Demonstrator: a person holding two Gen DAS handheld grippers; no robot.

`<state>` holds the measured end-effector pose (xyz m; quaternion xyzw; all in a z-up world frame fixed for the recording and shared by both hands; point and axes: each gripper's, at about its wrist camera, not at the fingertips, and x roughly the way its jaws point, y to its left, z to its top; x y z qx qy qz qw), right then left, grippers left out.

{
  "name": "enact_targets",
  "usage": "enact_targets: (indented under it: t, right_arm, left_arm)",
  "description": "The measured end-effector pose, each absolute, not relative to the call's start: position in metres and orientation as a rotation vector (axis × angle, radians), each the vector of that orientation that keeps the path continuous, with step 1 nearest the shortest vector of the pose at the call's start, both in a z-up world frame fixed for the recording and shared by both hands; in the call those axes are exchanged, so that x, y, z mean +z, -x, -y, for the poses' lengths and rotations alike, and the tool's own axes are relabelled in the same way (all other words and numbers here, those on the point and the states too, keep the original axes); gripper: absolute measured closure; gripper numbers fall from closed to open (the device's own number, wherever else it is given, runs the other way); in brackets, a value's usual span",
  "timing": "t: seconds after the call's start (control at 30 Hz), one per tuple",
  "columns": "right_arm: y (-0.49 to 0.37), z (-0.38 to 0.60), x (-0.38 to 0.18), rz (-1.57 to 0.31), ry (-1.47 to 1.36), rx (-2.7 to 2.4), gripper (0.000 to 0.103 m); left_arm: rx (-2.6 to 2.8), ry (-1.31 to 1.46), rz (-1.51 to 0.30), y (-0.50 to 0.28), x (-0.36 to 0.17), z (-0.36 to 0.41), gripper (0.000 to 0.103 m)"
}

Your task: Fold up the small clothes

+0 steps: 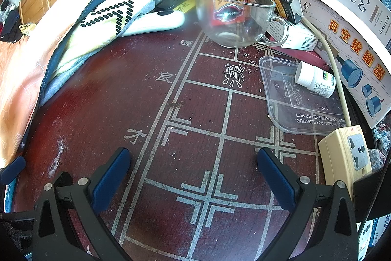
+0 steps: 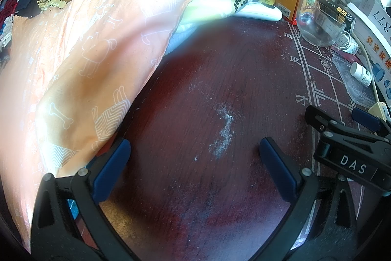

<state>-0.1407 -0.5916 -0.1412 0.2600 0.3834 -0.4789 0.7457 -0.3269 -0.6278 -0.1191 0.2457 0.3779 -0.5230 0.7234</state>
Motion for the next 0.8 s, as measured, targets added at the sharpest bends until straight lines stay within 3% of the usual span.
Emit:
enact_targets:
  t: [0.8]
  right_arm:
    - [0.1405,0.5910,-0.1402,-0.840,-0.569,-1.050,0.000]
  left_arm:
    - [-1.154,-0.543,-0.834,0.3271,-0.1192,0.6277,0.000]
